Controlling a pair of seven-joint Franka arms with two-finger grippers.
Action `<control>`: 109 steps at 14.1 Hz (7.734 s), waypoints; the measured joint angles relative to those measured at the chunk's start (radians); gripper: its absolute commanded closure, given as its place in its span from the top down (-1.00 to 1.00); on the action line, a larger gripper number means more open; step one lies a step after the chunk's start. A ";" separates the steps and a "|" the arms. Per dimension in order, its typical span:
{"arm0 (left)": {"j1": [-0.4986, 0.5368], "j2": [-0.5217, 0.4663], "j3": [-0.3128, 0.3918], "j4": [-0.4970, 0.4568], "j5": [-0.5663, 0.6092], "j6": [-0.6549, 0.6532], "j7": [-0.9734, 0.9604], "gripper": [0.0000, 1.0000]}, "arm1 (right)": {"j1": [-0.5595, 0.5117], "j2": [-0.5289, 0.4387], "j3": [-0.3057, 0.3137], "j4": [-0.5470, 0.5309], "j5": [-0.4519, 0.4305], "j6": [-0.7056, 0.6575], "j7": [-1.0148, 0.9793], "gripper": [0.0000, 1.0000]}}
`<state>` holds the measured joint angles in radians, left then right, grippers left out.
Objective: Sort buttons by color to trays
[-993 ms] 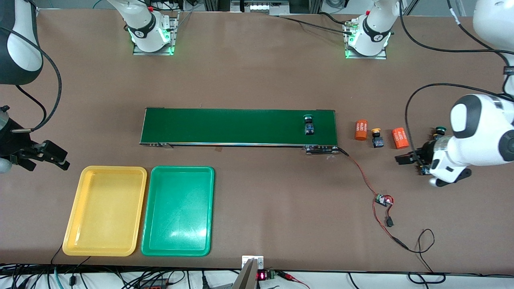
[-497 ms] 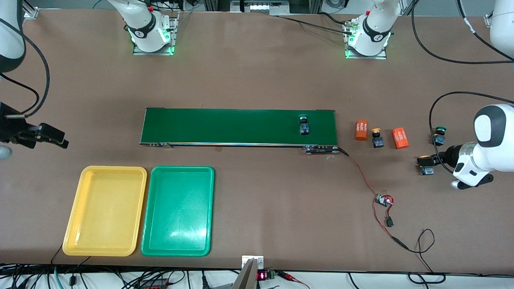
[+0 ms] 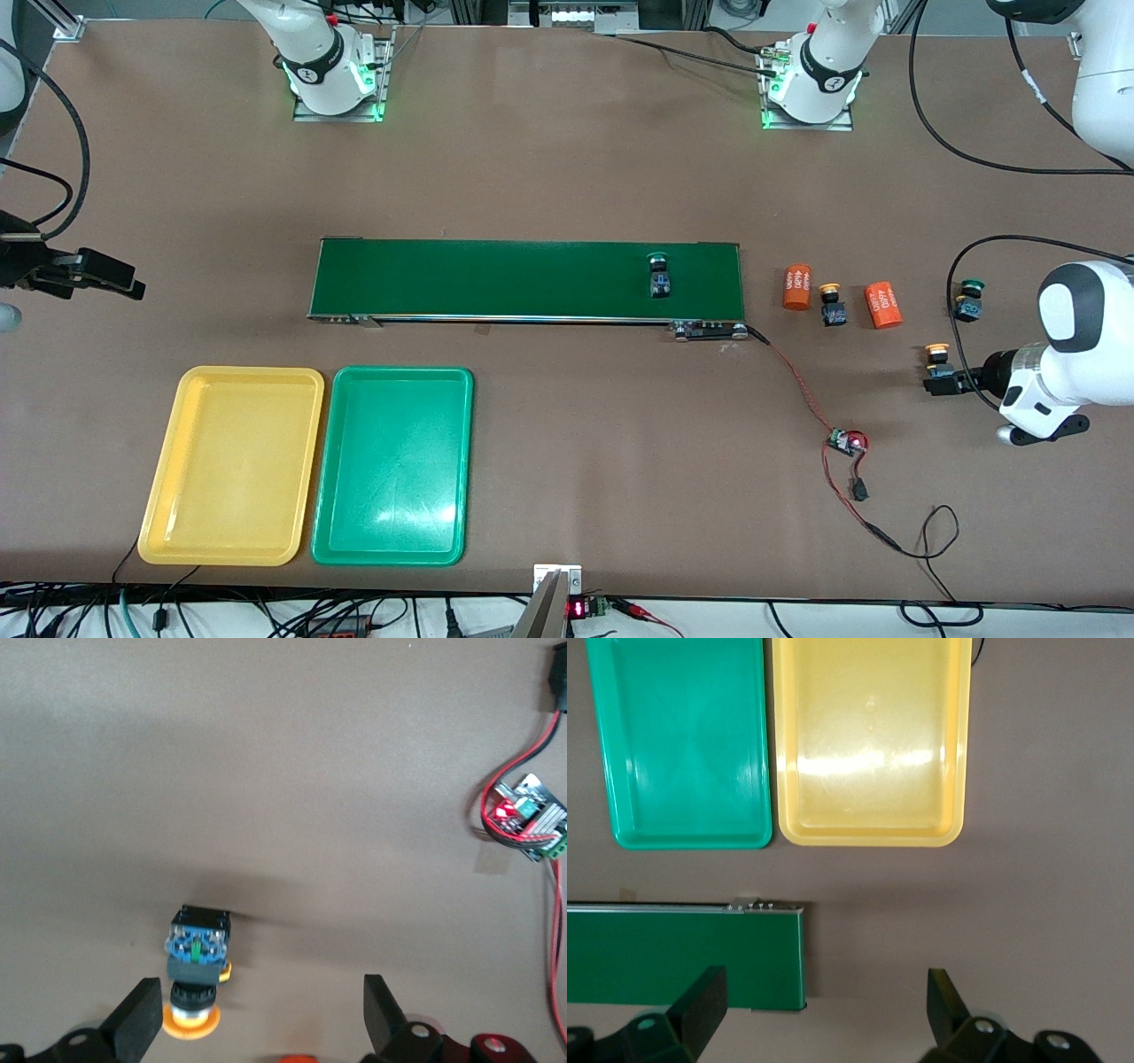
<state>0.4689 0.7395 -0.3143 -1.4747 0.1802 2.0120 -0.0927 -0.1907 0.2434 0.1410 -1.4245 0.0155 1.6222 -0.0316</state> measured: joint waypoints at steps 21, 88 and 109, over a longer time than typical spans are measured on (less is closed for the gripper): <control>0.025 0.106 0.017 -0.021 0.097 0.012 0.042 -0.58 | 0.004 0.014 0.014 0.000 0.002 -0.063 -0.006 1.00; -0.052 -0.096 -0.360 -0.228 0.010 -0.217 -0.317 1.00 | 0.157 -0.275 0.151 -0.695 0.018 0.358 0.213 1.00; 0.076 -0.197 -0.370 -0.666 0.056 0.174 -0.158 0.93 | 0.427 -0.103 0.150 -0.782 0.019 0.773 0.545 1.00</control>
<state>0.5451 0.5427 -0.6843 -2.1410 0.2360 2.1858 -0.2503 0.2364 0.1401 0.2910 -2.2065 0.0343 2.3954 0.5137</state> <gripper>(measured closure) 0.000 0.000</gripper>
